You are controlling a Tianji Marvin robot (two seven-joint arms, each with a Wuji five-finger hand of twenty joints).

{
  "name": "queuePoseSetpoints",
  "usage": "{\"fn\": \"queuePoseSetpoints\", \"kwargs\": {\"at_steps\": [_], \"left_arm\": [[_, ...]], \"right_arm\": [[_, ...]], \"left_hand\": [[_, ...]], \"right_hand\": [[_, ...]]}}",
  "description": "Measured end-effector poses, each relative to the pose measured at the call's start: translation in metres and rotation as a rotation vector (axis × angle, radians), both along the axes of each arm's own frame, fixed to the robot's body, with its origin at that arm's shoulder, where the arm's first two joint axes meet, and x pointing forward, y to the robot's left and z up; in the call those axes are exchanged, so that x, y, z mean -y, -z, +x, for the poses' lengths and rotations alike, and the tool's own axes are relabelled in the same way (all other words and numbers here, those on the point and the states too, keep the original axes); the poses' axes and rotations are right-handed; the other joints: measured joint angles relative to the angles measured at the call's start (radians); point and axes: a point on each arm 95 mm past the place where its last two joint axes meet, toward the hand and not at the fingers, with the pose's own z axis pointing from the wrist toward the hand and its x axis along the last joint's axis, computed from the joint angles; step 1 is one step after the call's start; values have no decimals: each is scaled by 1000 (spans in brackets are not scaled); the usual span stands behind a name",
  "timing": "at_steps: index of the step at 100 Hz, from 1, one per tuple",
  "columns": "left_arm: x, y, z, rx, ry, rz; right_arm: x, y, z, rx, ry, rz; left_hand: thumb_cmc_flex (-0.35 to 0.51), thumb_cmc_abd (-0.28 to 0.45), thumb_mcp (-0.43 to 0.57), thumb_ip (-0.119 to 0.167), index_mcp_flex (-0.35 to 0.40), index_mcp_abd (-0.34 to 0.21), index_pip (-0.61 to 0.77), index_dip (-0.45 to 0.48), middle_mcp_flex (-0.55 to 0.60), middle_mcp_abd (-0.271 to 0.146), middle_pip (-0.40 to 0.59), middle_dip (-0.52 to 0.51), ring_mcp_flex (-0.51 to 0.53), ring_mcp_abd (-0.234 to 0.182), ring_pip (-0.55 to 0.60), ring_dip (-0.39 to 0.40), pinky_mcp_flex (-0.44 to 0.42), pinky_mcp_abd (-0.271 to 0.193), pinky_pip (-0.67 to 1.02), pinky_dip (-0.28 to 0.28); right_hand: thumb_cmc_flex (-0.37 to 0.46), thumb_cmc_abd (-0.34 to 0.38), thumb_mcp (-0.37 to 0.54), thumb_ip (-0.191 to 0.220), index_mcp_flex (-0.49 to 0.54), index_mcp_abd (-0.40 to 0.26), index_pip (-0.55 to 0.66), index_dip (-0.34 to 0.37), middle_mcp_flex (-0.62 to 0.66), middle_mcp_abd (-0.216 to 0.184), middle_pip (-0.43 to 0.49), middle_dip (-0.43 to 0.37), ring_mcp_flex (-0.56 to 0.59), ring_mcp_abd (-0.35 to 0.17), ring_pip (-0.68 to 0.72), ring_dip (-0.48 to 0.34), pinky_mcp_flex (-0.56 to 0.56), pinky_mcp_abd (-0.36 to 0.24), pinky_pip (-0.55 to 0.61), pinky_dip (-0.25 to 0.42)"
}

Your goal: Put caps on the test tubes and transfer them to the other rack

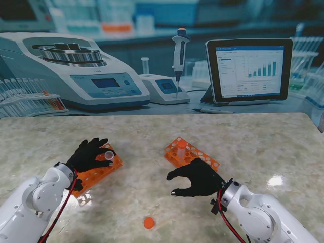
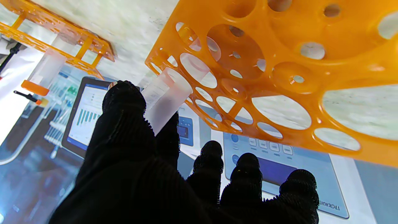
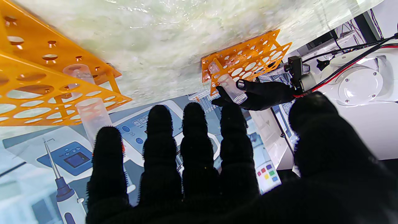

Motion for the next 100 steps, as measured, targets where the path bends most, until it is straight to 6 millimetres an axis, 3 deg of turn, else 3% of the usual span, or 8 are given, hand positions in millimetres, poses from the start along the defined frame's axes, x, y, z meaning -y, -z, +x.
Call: {"fn": "queuePoseSetpoints", "kwargs": {"at_steps": [32,50,72,87,100], "left_arm": [[-7,-3,0,-10,1,41],[-4,-1,3,-29,15,49],[-1,1,6,-43,19,81],[-2,4,9,-44,12,83],[-3,9,11,-53,3,62]], "right_arm": [[-2,1,0,-8,-4,-2],[-2,1,0,-13,-7,-5],[-2,1,0,-14,-7,-6],[-3,1,0,-17,-10,-6],[-3,2,0,-19,-12,-7]], "left_hand": [[-16,-26,17,4,-35,-18,-22,-60,0,1,0,0,0,0,0,0,0,0,0,0],[-71,-25,28,14,-81,99,-92,-108,0,23,-1,0,-1,0,0,0,0,0,0,0],[-95,-25,28,14,-150,140,-134,-143,-2,34,-2,0,-3,0,0,0,0,0,0,0],[-95,-25,38,14,-159,130,-140,-148,-2,35,-2,0,-3,0,0,0,0,0,0,0],[-91,6,42,14,-159,69,-138,-148,-2,35,-2,0,-3,0,0,0,0,0,0,0]], "right_hand": [[0,0,0,0,0,0,0,0,0,0,0,0,0,0,0,0,0,0,0,0],[0,0,0,0,0,0,0,0,0,0,0,0,0,0,0,0,0,0,0,0],[0,0,0,0,0,0,0,0,0,0,0,0,0,0,0,0,0,0,0,0],[0,0,0,0,0,0,0,0,0,0,0,0,0,0,0,0,-1,0,0,0],[0,0,0,0,0,0,0,0,0,0,0,0,0,0,0,0,-1,0,0,0]]}}
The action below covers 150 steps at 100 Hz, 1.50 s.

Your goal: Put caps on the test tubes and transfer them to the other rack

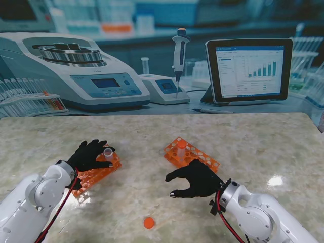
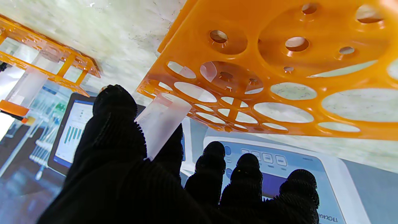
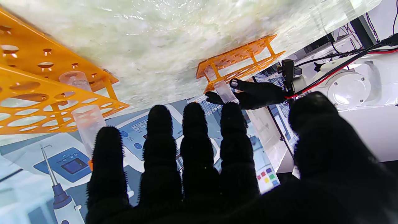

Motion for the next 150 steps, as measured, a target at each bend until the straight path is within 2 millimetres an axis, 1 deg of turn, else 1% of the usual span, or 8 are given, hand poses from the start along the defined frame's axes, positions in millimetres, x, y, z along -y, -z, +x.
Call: {"fn": "queuePoseSetpoints", "kwargs": {"at_steps": [14,15,22,40,57,74,106,150], "left_arm": [[0,5,1,-17,-21,-72],[0,5,1,-16,-22,-73],[0,7,1,-10,-26,-78],[1,10,3,-2,-33,-100],[1,11,4,22,-39,-114],[1,12,4,41,-50,-132],[2,14,3,47,-75,-170],[-5,11,0,66,-119,-222]], "right_arm": [[-1,0,0,-3,-2,-1],[-1,0,0,-3,-2,-1],[-1,0,0,-5,-4,-1],[-2,0,0,-8,-6,-1],[-4,1,0,-14,-13,-3],[-5,0,0,-17,-18,-4],[-7,0,1,-22,-24,-4],[-9,1,2,-34,-31,-4]], "left_hand": [[39,55,12,0,32,-83,62,19,0,-15,0,0,0,-6,0,0,0,-1,0,0],[45,59,4,-9,35,-87,64,19,0,-18,0,0,0,-7,0,0,0,-1,0,0],[62,59,3,-11,41,-108,101,45,0,-34,1,0,0,-10,0,0,0,-2,0,0],[90,37,-24,-14,88,-115,132,103,2,-58,22,10,1,-12,0,0,0,-8,0,0],[104,5,-42,-15,135,-115,157,116,39,-82,40,22,21,-13,0,0,3,-8,0,0],[105,-34,-53,-15,182,-115,189,116,54,-85,51,33,31,-13,1,0,3,-8,0,0],[105,-39,-70,-15,183,-114,250,189,55,-91,51,35,41,-13,1,1,3,-8,0,0],[114,-40,-83,-16,184,-114,252,216,65,-91,55,35,42,-13,1,4,3,-8,0,0]], "right_hand": [[0,0,0,0,0,0,0,0,0,0,0,0,0,0,0,0,0,0,0,0],[0,0,0,0,0,0,0,0,0,0,0,0,0,0,0,0,0,0,0,0],[0,0,0,0,0,0,0,0,0,0,0,0,0,0,0,0,0,0,0,0],[0,0,0,0,0,0,0,0,0,0,0,0,0,0,0,0,0,0,0,0],[0,0,0,0,0,0,0,1,0,0,0,0,0,0,0,0,0,0,0,0],[0,0,-10,0,0,0,0,2,0,0,0,0,0,0,0,0,0,0,0,0],[0,24,-12,0,0,0,0,2,0,0,0,0,0,0,0,0,0,0,0,0],[0,24,-12,0,0,0,0,2,0,0,0,0,0,0,0,0,0,0,0,0]]}}
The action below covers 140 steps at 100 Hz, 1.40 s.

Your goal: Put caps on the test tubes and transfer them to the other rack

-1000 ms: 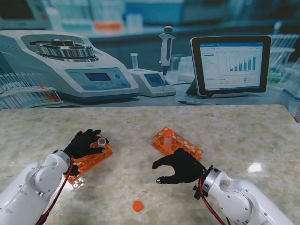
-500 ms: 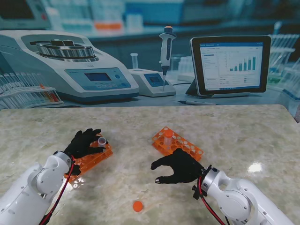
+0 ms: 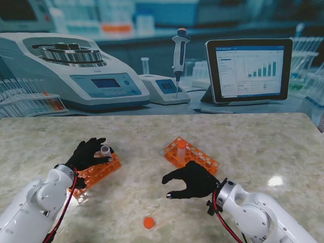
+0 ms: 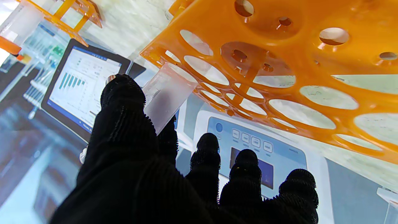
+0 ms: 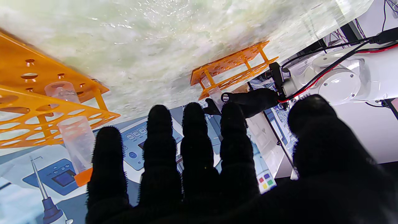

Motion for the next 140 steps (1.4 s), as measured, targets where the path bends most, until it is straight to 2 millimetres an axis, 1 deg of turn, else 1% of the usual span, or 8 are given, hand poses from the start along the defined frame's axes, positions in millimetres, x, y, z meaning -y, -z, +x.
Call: {"fn": "queuePoseSetpoints", "kwargs": {"at_steps": [56,65,77,93,100,111,131,140], "left_arm": [[3,-12,-4,79,-13,-62],[4,-15,-5,95,-10,-70],[7,-20,-7,119,-5,-83],[12,-27,-10,151,11,-97],[14,-30,-11,165,19,-102],[21,-38,-15,187,35,-102],[32,-49,-19,209,68,-107],[35,-53,-20,214,79,-111]], "right_arm": [[0,0,0,-4,-1,1],[0,1,0,-5,-1,1],[0,1,-1,-5,0,1],[0,1,-1,-4,0,2],[0,1,-1,-3,0,2],[1,1,-1,-2,1,2],[2,1,-1,-2,2,3],[2,1,-1,-1,4,4]], "left_hand": [[0,7,-8,0,-1,51,56,182,41,0,10,10,36,0,1,8,0,0,0,35],[0,12,-8,0,-2,69,63,229,51,0,19,12,57,0,6,10,0,0,0,38],[0,25,-8,0,-2,121,128,301,62,0,26,14,60,1,11,18,0,0,0,50],[0,29,-8,0,-2,147,167,331,118,-2,36,24,99,2,22,20,0,0,0,70],[0,33,-8,0,-3,156,177,343,145,-28,54,26,124,4,25,22,3,1,0,74],[0,34,-8,0,-3,168,206,355,176,-43,74,40,166,4,37,26,27,9,0,84],[0,44,-8,0,-11,191,247,393,227,-44,84,48,216,6,51,33,68,34,0,84],[0,47,-8,0,-13,192,248,418,240,-44,84,49,257,44,55,41,91,53,0,84]], "right_hand": [[0,0,0,0,0,0,0,0,0,0,0,0,0,0,0,0,0,0,0,0],[0,0,0,0,0,0,0,0,0,0,0,0,0,0,0,0,0,0,0,0],[0,0,0,0,0,0,0,0,0,0,0,0,0,0,0,0,0,0,0,0],[0,0,-10,0,0,0,0,0,0,0,0,0,0,0,0,0,0,0,0,0],[0,0,-10,0,0,0,0,0,0,0,0,0,0,0,0,0,0,0,0,0],[0,0,-10,0,0,0,0,0,0,0,0,0,0,0,0,0,0,0,0,0],[0,0,-10,0,0,0,0,0,0,0,0,0,0,0,0,0,0,0,0,0],[0,0,-10,0,0,0,0,0,0,0,0,0,0,0,0,0,0,0,0,0]]}}
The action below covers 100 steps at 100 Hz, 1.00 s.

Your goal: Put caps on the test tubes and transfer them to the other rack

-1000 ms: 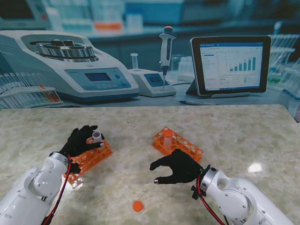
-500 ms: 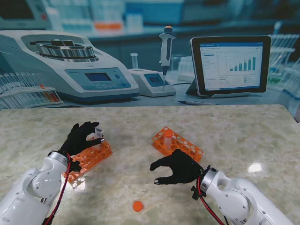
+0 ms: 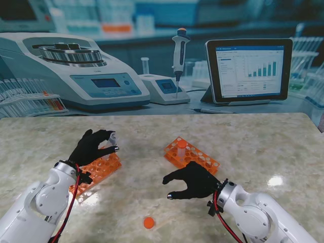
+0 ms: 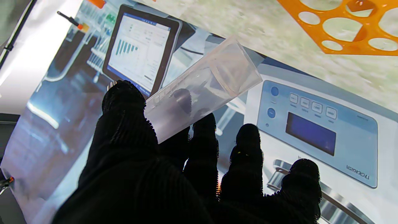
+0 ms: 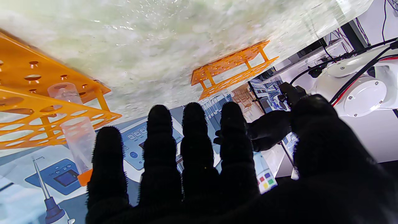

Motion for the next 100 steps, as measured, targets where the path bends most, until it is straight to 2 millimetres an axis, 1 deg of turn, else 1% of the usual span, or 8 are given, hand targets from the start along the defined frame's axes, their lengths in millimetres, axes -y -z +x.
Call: {"fn": "queuePoseSetpoints", "kwargs": {"at_steps": [17,34,42,62,71,81,89,100], "left_arm": [[8,-6,-2,11,22,-12],[17,-11,-5,11,46,-38],[22,-12,-5,7,59,-61],[36,-16,-8,-1,94,-111],[43,-19,-10,-13,115,-142],[51,-21,-12,-23,134,-187],[57,-22,-13,-29,147,-208],[65,-21,-14,-38,163,-240]], "right_arm": [[1,0,0,1,1,1],[1,0,0,2,2,2],[1,0,-1,2,2,2],[1,0,-1,2,2,2],[1,0,-1,2,2,2],[2,0,-1,2,2,3],[2,0,-1,3,2,3],[2,0,-1,2,2,3]], "left_hand": [[0,21,0,0,-27,4,16,50,67,53,1,1,82,41,21,7,66,52,27,11],[0,41,0,0,-49,13,42,101,226,118,13,51,193,72,52,18,115,103,147,12],[0,41,0,0,-52,13,50,112,295,125,35,84,250,78,75,28,154,130,224,12],[1,53,0,-11,-76,14,89,133,369,125,233,295,410,81,173,81,273,161,408,12],[3,64,-2,-11,-97,14,120,136,366,124,390,472,507,64,297,175,364,164,510,12],[10,68,-8,-11,-110,23,158,139,339,123,536,629,551,42,481,354,468,166,657,31],[13,74,-9,-11,-120,36,182,139,337,123,587,729,551,36,614,492,592,157,842,58],[22,75,-9,-11,-122,52,199,138,337,128,637,800,552,36,753,612,725,112,1059,64]], "right_hand": [[0,0,0,0,0,0,0,0,0,0,0,0,0,0,0,0,0,0,0,0],[0,0,0,0,0,0,0,0,0,0,0,0,0,0,0,0,0,0,0,0],[0,0,0,0,0,0,0,0,0,0,0,0,0,0,0,0,0,0,0,0],[0,0,0,0,0,0,0,0,0,0,0,0,0,0,0,0,0,0,0,0],[0,0,0,0,0,0,0,0,0,0,0,0,0,0,0,0,0,0,0,0],[0,0,0,0,0,0,0,0,0,0,0,0,0,0,0,0,0,0,0,0],[0,0,0,0,0,0,0,0,0,0,0,0,0,0,0,0,0,0,0,0],[0,0,0,0,0,0,0,0,0,0,0,0,0,0,0,0,1,0,0,0]]}}
